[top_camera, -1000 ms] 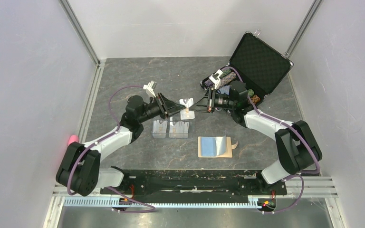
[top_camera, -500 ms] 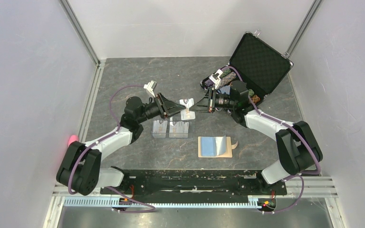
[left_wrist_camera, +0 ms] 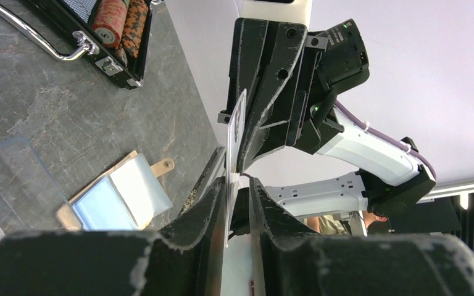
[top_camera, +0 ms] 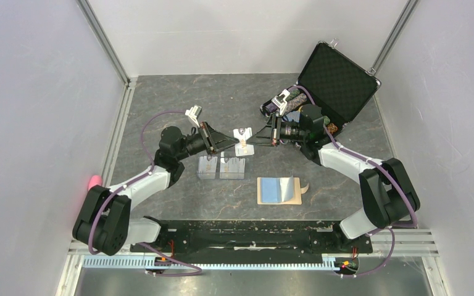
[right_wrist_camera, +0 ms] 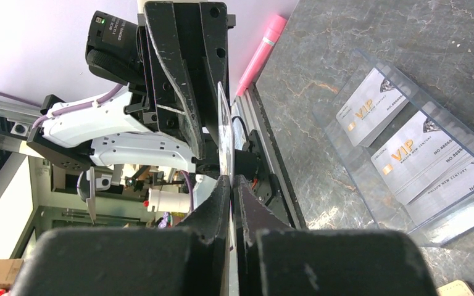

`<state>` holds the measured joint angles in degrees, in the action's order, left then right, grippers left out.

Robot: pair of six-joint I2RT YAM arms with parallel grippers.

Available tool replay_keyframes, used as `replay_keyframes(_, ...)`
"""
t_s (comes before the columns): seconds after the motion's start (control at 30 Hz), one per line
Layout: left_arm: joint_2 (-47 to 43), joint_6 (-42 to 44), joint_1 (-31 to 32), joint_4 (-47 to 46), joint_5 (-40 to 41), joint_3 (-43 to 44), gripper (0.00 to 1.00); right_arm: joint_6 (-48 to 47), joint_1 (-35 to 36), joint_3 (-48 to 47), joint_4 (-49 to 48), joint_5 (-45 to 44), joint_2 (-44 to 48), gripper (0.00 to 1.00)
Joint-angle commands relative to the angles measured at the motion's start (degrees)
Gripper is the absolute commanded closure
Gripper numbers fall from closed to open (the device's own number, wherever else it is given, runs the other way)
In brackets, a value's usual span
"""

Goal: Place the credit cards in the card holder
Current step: Place the credit card in the storage box.

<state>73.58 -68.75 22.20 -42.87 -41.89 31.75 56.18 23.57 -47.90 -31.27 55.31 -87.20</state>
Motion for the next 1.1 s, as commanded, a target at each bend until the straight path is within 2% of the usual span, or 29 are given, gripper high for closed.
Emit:
replay_keyframes(0.0,-2.81,-3.73,-0.40,-7.90,-3.92,0.46,0.75,-0.39,-1.16,-0.63,-1.02,-1.35,0.84,1.00)
replay_keyframes(0.13,-3.02,-3.94,-0.52,-8.02,-4.59,0.47,0.67,0.54,-1.25,-0.75,-2.15,-1.08,0.91,1.00)
replay_keyframes(0.3,-3.48,-4.03,-0.75,-8.26,-4.67,0.07,0.67,1.93,-1.39,-0.88,-3.65,-0.47,1.11,1.00)
replay_keyframes(0.43,-3.80,-4.11,-0.75,-8.45,-5.29,0.32,0.72,2.73,-1.45,-0.88,-4.52,-0.13,1.05,1.00)
replay_keyframes(0.6,-3.22,-5.96,-0.81,-11.81,-6.64,0.48,0.92,5.08,-1.50,-0.88,-7.57,0.73,0.68,1.00)
replay_keyframes(0.7,-2.51,-8.00,-0.84,-15.21,-7.87,0.86,0.95,6.18,-1.51,-0.97,-9.01,1.29,0.33,1.00)
replay_keyframes(0.77,-1.71,-9.50,-0.79,-17.53,-8.98,1.44,0.94,6.60,-1.57,-1.14,-9.63,1.62,0.17,1.00)
replay_keyframes(0.9,-0.72,-10.80,-0.85,-19.02,-10.45,2.36,0.78,7.17,-1.69,-1.45,-10.39,2.08,0.09,1.00)
replay_keyframes(1.07,-1.05,-10.43,-1.06,-18.38,-10.27,1.94,0.79,7.44,-1.95,-1.76,-10.49,2.12,0.21,1.00)
